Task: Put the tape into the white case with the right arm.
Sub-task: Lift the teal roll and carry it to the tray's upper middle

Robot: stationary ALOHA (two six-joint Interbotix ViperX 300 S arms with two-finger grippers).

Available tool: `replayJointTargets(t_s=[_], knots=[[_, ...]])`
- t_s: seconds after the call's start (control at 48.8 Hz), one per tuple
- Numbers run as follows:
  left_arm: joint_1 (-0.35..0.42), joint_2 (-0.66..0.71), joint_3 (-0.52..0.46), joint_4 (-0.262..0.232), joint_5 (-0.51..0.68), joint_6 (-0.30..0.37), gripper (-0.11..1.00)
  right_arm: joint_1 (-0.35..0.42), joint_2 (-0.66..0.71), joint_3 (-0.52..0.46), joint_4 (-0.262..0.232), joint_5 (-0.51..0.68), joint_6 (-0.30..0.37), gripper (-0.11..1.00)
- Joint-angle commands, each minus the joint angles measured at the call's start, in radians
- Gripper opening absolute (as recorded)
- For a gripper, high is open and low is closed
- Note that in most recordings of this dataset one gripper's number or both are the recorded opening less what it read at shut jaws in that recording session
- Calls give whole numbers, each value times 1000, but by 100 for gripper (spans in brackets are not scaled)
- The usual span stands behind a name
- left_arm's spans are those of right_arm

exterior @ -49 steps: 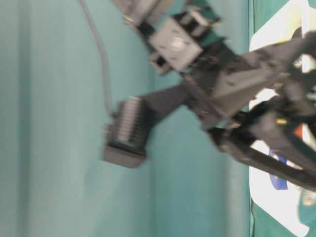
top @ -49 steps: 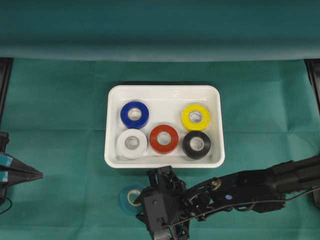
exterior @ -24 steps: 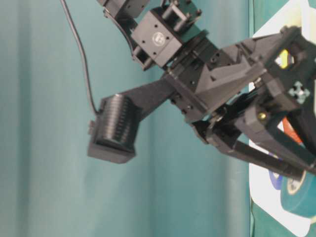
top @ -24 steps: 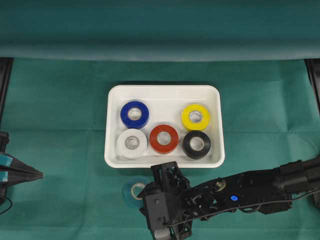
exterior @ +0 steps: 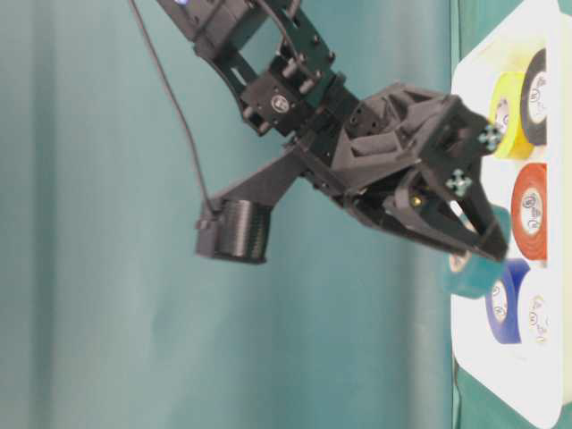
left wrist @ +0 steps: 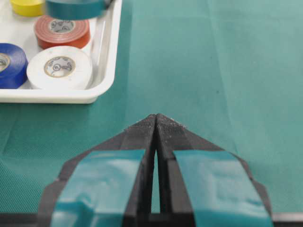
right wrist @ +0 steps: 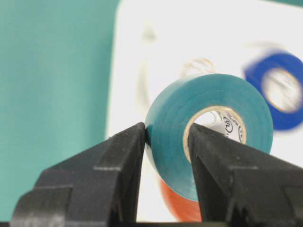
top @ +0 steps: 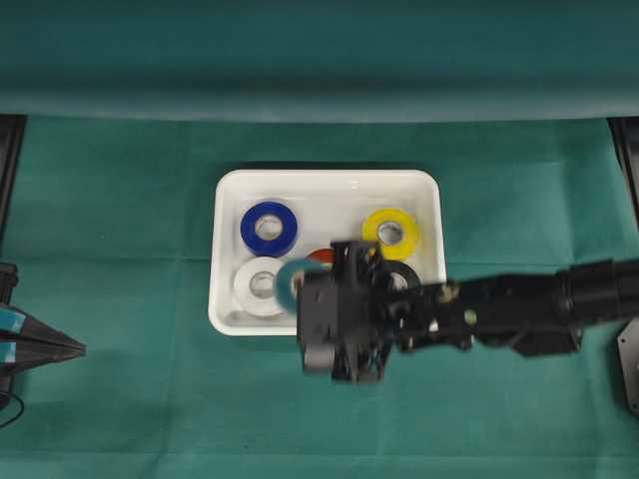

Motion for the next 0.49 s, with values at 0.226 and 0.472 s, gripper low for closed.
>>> replayJointTargets(t_s=[0.226,0.472], knots=[[2,9,-12,0,-9,0,0,-170,-41,28,-6,-130,-52,2],[2,9,-12,0,-9,0,0,-202,-40,40,-6,-156,-69,2]])
